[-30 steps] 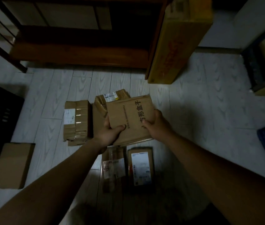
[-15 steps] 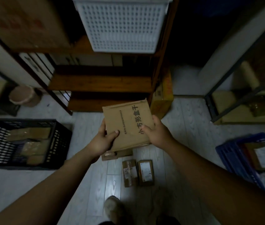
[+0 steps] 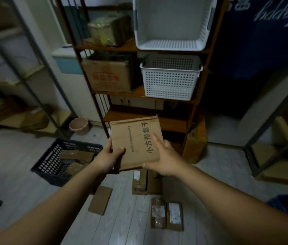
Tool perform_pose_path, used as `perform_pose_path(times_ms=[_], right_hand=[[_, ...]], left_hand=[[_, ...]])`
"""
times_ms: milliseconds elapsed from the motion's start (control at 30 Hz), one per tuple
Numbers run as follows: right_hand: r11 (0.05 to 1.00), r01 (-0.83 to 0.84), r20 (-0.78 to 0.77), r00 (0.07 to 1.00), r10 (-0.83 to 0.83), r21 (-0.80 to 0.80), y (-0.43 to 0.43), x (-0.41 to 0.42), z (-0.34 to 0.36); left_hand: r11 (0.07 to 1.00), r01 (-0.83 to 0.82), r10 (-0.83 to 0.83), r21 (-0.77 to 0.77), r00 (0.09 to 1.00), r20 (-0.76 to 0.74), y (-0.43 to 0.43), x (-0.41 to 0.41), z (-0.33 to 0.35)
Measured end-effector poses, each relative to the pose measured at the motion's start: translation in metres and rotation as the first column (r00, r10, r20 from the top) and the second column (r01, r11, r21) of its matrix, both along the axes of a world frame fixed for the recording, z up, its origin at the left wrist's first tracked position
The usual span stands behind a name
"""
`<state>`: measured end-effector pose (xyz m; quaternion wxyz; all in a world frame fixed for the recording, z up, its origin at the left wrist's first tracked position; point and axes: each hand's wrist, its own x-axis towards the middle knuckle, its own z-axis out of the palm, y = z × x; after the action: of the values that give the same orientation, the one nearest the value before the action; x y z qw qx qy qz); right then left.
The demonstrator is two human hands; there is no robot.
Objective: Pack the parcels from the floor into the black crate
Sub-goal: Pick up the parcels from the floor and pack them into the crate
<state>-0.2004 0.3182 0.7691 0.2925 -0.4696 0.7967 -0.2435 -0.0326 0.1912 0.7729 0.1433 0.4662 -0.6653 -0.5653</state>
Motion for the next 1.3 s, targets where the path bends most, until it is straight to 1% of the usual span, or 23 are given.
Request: perform_pose_path(times_ms=[33,100,233,333,500,700,800,1000,1100,1300], right_hand=[[0.999,-0.044,-0.008,0.999,0.044,0.016,0.000,0.010,0.005],[0.996,-0.087,-0.029,0.996,0.088,0.021,-0.004,0.029,0.013],[0.996,-0.084,-0.080,0.994,0.080,-0.040,-0.030,0.071,0.030],[0.991,-0.111,-0.093,0.990,0.104,-0.070,-0.063,0.113,0.041],[0.983,-0.160,-0.087,0.985,0.152,-0.093,-0.136,0.198,0.052],[0.984,-0.134,-0.147,0.982,0.116,-0.117,-0.209,0.283,0.058],[0.985,-0.116,-0.165,0.982,0.094,-0.125,-0.237,0.300,0.061],[0.991,-0.109,-0.168,0.981,0.096,-0.076,-0.298,0.309,0.051],[0.991,-0.124,-0.172,0.979,0.113,-0.058,-0.337,0.303,0.039],[0.980,-0.198,-0.129,0.973,0.192,-0.036,-0.426,0.290,0.020]], left_hand=[[1.000,-0.023,0.023,-0.012,1.000,-0.008,-0.001,0.011,0.007],[0.998,0.001,-0.001,-0.062,1.000,0.003,-0.003,0.032,0.022],[0.989,0.026,-0.025,-0.148,1.000,0.011,-0.018,0.080,0.051],[0.983,0.032,-0.024,-0.180,0.999,0.043,-0.047,0.131,0.065],[0.975,0.062,-0.054,-0.213,0.998,0.041,-0.107,0.226,0.088],[0.947,0.104,-0.097,-0.304,0.995,0.037,-0.168,0.304,0.111],[0.940,0.135,-0.122,-0.314,0.991,0.059,-0.199,0.321,0.113],[0.946,0.115,-0.095,-0.304,0.992,0.078,-0.261,0.331,0.095],[0.952,0.090,-0.059,-0.292,0.992,0.112,-0.295,0.325,0.083],[0.971,0.006,0.044,-0.240,0.978,0.202,-0.374,0.314,0.069]])
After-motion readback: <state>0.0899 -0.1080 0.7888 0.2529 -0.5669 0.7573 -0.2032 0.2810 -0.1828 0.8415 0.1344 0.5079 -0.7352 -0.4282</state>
